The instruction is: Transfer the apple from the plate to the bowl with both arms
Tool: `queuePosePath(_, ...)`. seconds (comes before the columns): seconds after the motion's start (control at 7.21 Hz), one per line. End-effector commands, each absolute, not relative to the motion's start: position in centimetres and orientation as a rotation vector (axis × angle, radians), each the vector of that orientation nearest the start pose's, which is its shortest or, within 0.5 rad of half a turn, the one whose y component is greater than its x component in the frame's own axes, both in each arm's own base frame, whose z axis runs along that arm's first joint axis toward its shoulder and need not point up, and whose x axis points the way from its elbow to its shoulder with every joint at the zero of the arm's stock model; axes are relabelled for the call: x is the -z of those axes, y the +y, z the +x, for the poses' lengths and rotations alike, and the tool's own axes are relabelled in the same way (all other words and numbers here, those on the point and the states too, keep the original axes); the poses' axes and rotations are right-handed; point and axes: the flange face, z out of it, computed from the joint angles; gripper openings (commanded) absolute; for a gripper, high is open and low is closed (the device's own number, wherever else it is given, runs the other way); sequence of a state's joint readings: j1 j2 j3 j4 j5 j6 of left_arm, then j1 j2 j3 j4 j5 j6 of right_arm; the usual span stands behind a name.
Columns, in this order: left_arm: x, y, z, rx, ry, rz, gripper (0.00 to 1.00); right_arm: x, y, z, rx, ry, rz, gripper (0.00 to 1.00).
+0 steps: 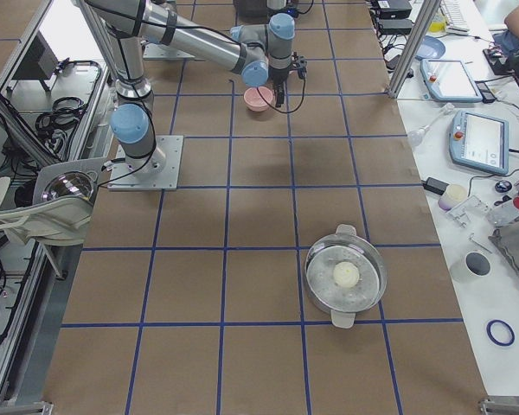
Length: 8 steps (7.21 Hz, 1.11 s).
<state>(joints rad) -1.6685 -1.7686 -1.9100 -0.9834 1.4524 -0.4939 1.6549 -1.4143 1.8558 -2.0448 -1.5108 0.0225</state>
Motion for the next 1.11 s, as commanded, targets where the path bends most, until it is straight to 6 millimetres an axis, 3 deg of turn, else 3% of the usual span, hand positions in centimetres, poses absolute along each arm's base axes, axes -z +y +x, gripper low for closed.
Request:
queuePosePath(0.0, -35.1, -51.2, -26.9, -0.002, 3.170, -0.330, 0.04, -38.9, -53.0, 13.8, 0.028, 3.101, 0.016, 1.00)
queuePosePath(0.14, -36.3, -49.7, -30.1, -0.016, 3.146, -0.233, 0.04, -42.0, -53.1, 13.1, 0.043, 3.104, 0.037, 1.00)
queuePosePath(0.28, -36.0, -48.0, -33.2, -0.019, 3.146, -0.285, 0.04, -45.6, -51.6, 13.1, 0.036, 3.106, 0.042, 1.00)
queuePosePath(0.42, -34.4, -46.3, -36.5, -0.048, 3.123, -0.361, 0.04, -48.4, -50.2, 13.1, 0.038, 3.106, 0.052, 1.00)
queuePosePath(0.69, -30.7, -45.3, -40.5, -0.018, 3.112, -0.300, 0.04, -48.6, -50.0, 12.9, 0.033, 3.105, 0.061, 1.00)
queuePosePath(0.97, -28.1, -44.5, -42.6, 0.007, 3.081, -0.255, 0.05, -49.0, -49.8, 13.1, 0.043, 3.105, 0.056, 1.00)
